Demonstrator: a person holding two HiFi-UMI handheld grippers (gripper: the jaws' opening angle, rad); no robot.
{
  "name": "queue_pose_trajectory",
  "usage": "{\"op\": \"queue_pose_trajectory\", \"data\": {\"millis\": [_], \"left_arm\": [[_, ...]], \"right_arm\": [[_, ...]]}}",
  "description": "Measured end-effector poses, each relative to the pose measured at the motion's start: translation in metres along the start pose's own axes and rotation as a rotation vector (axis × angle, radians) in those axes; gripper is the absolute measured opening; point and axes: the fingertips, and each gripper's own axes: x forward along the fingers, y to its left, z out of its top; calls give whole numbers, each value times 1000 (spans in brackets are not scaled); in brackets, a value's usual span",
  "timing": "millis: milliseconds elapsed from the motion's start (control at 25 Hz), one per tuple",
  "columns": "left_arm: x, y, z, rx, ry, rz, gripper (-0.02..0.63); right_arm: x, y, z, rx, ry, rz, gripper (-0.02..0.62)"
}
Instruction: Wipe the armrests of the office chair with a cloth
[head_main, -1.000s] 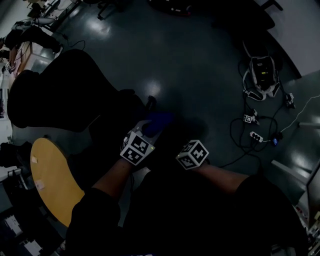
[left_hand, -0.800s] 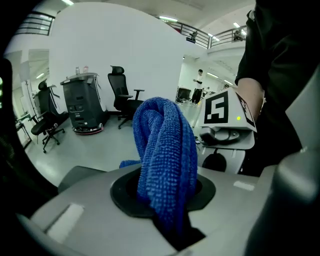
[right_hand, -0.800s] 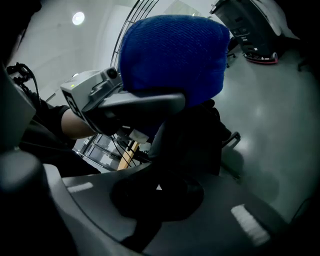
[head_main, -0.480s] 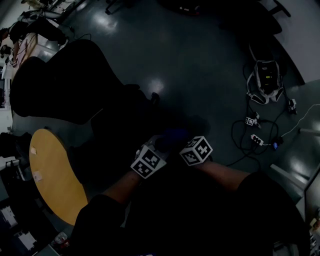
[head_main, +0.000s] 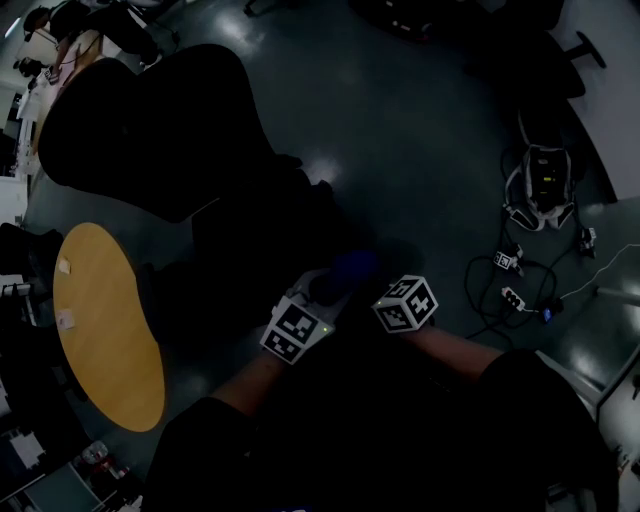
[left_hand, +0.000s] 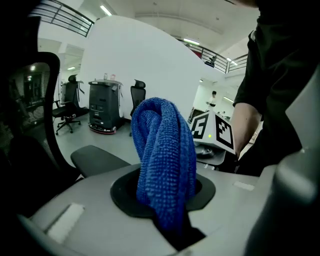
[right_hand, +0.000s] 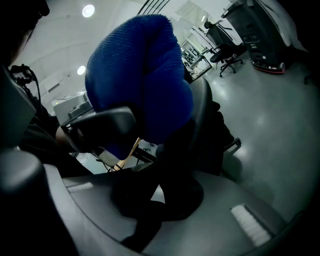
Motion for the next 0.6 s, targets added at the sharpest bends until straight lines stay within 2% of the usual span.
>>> {"op": "queue_pose_trajectory", "data": {"millis": [320, 600], "left_arm": [[-81, 19, -17, -46, -99, 132, 109], [-167, -1, -49, -35, -167, 192, 109]], "right_arm": [[18, 31, -9, -19, -24, -44, 5], [45, 84, -17, -52, -78, -96, 5]]}}
